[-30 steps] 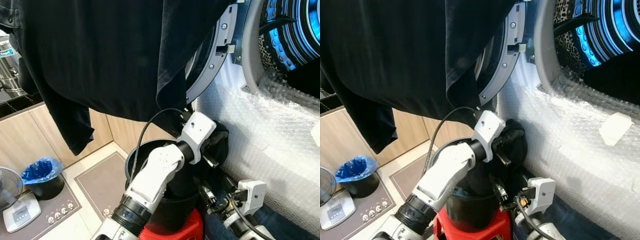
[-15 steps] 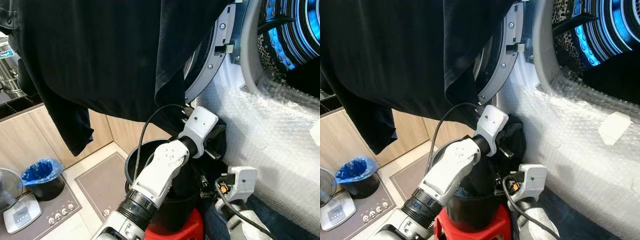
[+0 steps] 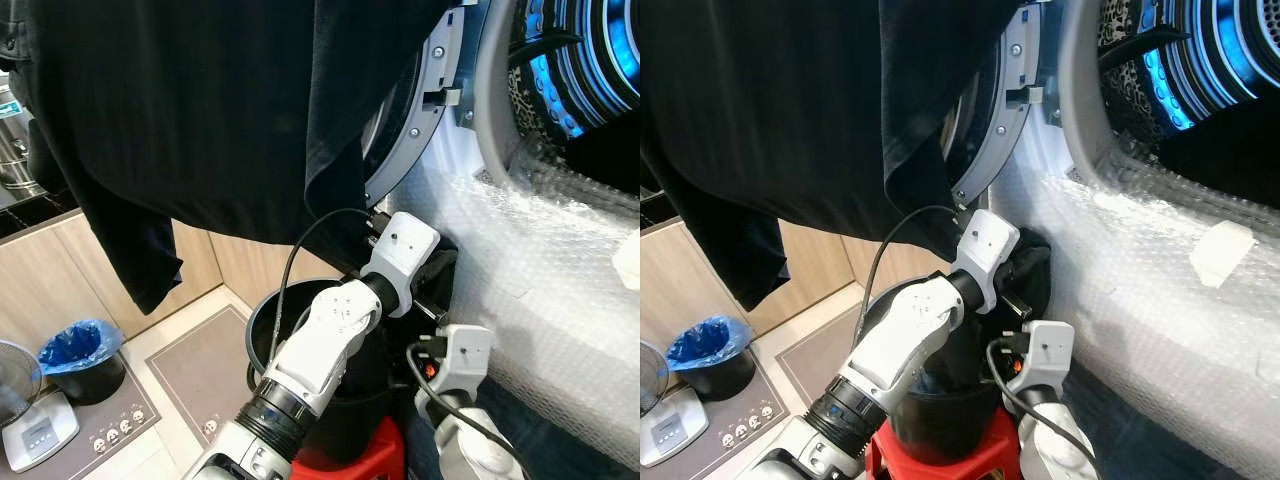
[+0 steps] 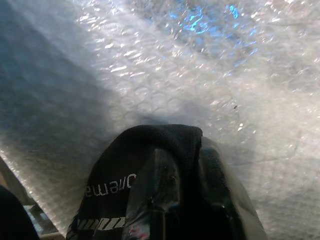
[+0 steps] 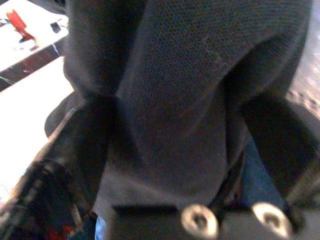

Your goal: Clothes washing

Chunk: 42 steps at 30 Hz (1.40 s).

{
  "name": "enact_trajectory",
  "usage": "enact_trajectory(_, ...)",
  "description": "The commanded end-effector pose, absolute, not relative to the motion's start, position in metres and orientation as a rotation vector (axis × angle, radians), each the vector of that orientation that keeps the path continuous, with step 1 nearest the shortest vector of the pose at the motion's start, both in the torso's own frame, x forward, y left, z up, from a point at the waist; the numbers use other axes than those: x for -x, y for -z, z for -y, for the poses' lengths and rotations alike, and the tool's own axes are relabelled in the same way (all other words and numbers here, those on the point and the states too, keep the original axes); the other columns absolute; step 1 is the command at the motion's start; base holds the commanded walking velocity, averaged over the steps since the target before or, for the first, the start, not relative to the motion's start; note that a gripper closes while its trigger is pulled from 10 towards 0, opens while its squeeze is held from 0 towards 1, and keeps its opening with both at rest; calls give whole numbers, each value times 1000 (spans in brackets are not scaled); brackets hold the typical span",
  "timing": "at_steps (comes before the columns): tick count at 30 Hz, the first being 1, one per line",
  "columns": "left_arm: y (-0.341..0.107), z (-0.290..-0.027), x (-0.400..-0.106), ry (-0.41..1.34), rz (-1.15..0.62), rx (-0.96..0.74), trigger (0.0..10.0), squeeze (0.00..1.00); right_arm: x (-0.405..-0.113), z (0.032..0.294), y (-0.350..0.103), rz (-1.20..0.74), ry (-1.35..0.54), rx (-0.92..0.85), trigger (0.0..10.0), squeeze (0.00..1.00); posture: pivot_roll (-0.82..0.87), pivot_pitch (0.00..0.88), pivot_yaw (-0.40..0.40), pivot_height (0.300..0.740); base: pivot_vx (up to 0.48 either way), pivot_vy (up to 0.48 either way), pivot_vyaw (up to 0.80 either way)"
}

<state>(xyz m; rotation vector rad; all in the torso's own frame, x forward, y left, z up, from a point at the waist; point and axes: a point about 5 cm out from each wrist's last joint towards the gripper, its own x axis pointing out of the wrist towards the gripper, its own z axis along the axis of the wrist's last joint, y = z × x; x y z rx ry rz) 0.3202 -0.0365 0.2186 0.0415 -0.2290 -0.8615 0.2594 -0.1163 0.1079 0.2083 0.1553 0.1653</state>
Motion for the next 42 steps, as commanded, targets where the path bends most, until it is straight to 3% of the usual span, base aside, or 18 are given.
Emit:
enact_trajectory(1, -245, 72, -299, 971, 304, 57, 10000, 0, -262, 112, -107, -174, -166, -224, 10000, 0, -154, 0, 82, 740, 0, 0, 0)
enact_trajectory(2, -245, 73, -297, 979, 303, 62, 10000, 0, -263, 112, -106, -176, -159, -236, 4863, 0, -153, 0, 82, 740, 0, 0, 0)
enact_trajectory(3, -246, 75, -295, 992, 304, 69, 10000, 0, -265, 114, -106, -181, -135, -250, 3255, 0, -151, 0, 81, 740, 0, 0, 0)
enact_trajectory(4, -246, 75, -294, 1000, 304, 74, 10000, 0, -266, 115, -105, -185, -118, -258, 3255, 0, -151, 0, 81, 740, 0, 0, 0)
enact_trajectory(5, -246, 77, -292, 1015, 307, 75, 10000, 0, -268, 117, -104, -191, -85, -256, 0, 0, -148, 0, 81, 740, 0, 0, 0)
enact_trajectory(19, -251, 84, -275, 1124, 333, 109, 10000, 0, -273, 135, -100, -195, 36, -308, 0, 0, -147, 0, 81, 740, 0, 0, 0)
enact_trajectory(42, -252, 88, -254, 1251, 373, 107, 10000, 0, -272, 130, -113, -109, -46, -416, 0, 0, -136, 0, 73, 740, 0, 0, 0)
